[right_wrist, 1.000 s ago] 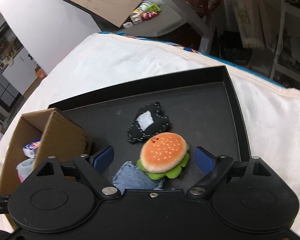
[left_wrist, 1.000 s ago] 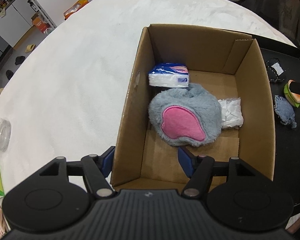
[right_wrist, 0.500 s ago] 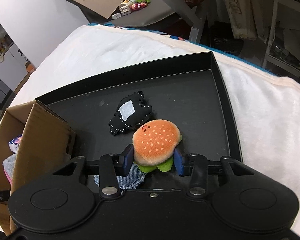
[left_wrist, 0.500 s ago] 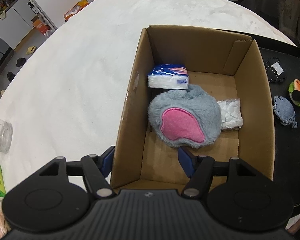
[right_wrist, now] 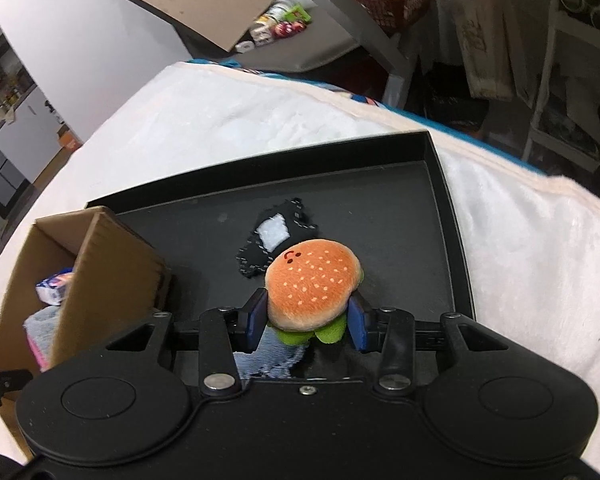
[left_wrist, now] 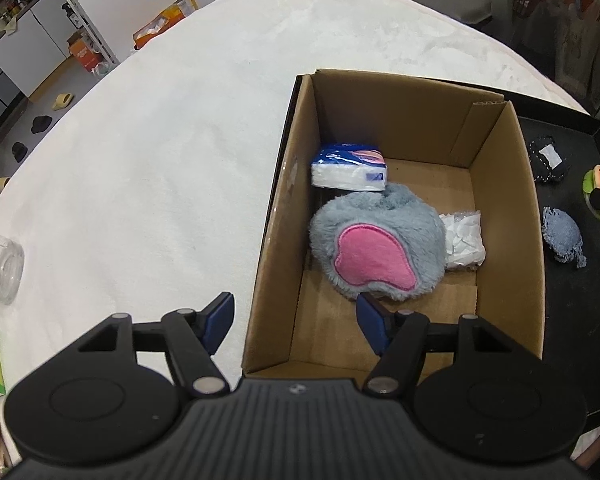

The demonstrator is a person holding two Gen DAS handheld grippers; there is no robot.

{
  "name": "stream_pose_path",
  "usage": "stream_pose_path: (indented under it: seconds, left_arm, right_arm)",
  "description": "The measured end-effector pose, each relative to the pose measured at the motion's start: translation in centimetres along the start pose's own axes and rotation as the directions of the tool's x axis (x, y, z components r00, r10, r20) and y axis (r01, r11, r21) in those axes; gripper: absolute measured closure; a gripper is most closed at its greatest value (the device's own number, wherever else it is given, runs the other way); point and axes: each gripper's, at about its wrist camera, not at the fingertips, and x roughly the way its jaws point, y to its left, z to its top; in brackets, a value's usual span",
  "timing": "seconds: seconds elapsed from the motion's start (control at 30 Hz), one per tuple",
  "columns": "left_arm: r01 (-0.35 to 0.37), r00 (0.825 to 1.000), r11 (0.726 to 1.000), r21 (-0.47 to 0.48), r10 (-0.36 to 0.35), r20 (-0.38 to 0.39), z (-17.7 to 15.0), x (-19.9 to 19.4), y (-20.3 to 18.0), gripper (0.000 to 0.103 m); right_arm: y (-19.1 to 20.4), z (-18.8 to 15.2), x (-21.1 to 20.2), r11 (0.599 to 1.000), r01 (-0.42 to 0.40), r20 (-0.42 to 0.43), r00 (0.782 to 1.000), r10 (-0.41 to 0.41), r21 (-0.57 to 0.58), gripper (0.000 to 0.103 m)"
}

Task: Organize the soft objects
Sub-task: 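Carry the hamburger into the box behind the grey plush and release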

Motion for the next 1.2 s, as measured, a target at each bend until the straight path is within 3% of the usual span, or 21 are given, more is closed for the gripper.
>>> stream_pose_path:
  seconds: [0.33, 0.93, 1.2]
  left_arm:
    - [0.022, 0.999, 0.999, -0.028, -0.021, 0.043, -0.6, -0.5, 1.1, 0.037]
    - [0.093, 0.993, 0.994, -0.066, -0.087, 0.079, -1.3, -0.2, 2.6, 0.043]
    - [0.142, 0.988, 0.986, -0.09, -0.135, 0.081, -1.5, 0.4, 3.0, 0.075]
  right_arm:
    - [2.0, 0.6, -2.2, 0.998, -0.021, 0.036, 0.999, 0.023, -0.058, 0.062]
    - [9.4, 2.0, -5.1, 0.981, -0.087, 0.082, 0.991, 0.102, -0.171, 0.062]
    - [11.6, 2.0, -5.0, 0.973, -0.08, 0.073, 0.993, 0.097, -0.216, 0.061]
